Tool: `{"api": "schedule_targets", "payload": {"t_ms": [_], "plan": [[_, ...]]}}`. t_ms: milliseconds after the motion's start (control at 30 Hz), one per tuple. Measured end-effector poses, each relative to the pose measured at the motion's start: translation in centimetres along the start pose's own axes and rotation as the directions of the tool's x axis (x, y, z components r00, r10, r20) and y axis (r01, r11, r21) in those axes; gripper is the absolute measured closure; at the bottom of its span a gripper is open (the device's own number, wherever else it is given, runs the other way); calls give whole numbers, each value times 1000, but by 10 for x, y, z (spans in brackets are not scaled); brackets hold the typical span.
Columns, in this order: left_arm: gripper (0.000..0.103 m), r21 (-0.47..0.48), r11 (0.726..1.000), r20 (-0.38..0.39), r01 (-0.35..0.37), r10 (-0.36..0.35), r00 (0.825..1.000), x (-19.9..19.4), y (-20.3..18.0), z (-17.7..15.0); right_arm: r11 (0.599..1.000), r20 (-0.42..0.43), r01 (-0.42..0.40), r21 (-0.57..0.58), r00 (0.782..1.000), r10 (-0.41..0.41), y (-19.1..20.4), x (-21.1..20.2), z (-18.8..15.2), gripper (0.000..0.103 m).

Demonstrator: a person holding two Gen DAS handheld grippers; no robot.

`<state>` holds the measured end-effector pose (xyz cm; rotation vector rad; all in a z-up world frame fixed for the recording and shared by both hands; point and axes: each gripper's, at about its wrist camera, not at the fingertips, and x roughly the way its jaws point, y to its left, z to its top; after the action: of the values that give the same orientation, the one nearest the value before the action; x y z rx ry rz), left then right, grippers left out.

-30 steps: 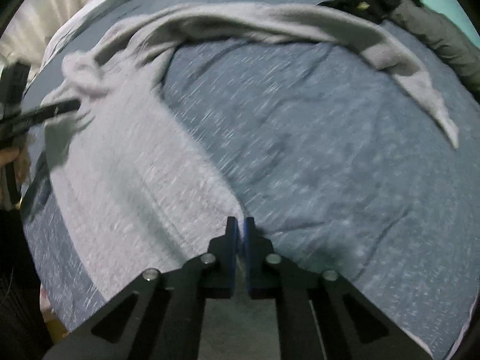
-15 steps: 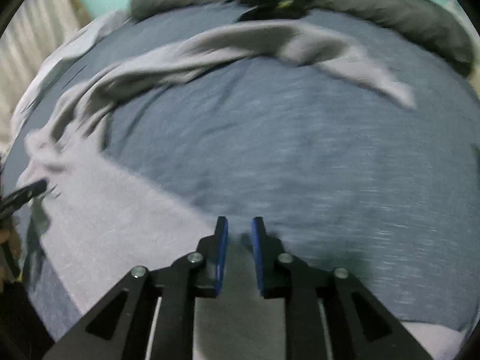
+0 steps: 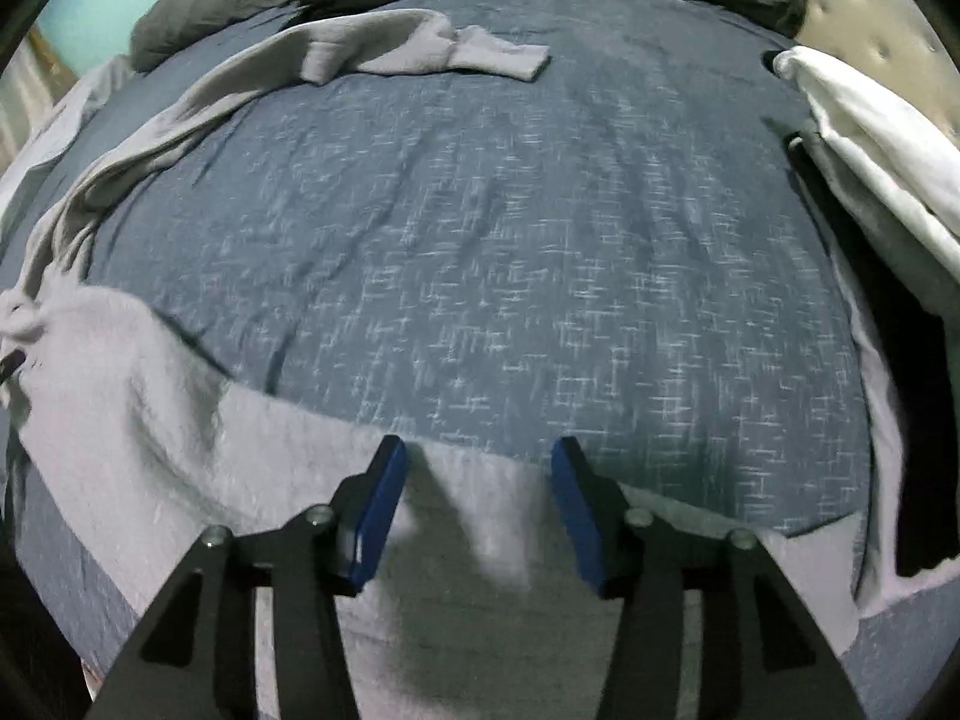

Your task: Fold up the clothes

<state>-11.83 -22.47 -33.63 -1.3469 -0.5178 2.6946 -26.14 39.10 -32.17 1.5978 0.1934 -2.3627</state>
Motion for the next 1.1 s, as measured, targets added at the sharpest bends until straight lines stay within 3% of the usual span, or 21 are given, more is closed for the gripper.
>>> {"api": "schedule_targets", "payload": {"t_ms": [67, 233, 300, 367, 467, 667, 833, 867, 1067, 1100], "plan": [[66, 1, 1000, -7, -3, 3, 1000, 2, 0, -1, 999, 2, -14, -37, 1000, 14, 8, 2, -3, 52], [66, 8, 1000, -13, -6, 6, 1000, 4, -1, -2, 979, -41, 63, -195, 997, -72, 40, 22, -7, 52], [66, 6, 1000, -9, -5, 5, 1000, 3, 0, -2, 973, -37, 66, -221, 996, -76, 45, 23, -8, 61], [66, 1, 1000, -6, -5, 5, 1000, 2, 1, -2, 969, -32, 75, -238, 996, -84, 48, 23, -9, 93], [66, -3, 1000, 6, -14, 14, 1000, 0, 4, -1, 965, -8, 105, -241, 994, -110, 47, 16, -9, 100], [66, -16, 1000, 14, -16, 16, 1000, -4, 9, -1, 975, 126, 173, -139, 980, -156, 27, -18, -2, 100], [66, -39, 999, 15, -1, 2, 1000, -8, 11, 5, 977, 75, 193, -95, 980, -186, 24, -2, -2, 99], [66, -44, 999, 23, 2, -1, 1000, -11, 11, 7, 973, 67, 210, -92, 977, -204, 27, 2, -1, 94], [65, -99, 994, 44, 43, -38, 998, -47, 24, 31, 974, 169, 220, 58, 959, -227, 9, -40, -5, 87], [61, -92, 995, 37, 39, -35, 999, -56, 27, 34, 976, 178, 205, 75, 960, -216, 4, -49, -10, 87]]}}
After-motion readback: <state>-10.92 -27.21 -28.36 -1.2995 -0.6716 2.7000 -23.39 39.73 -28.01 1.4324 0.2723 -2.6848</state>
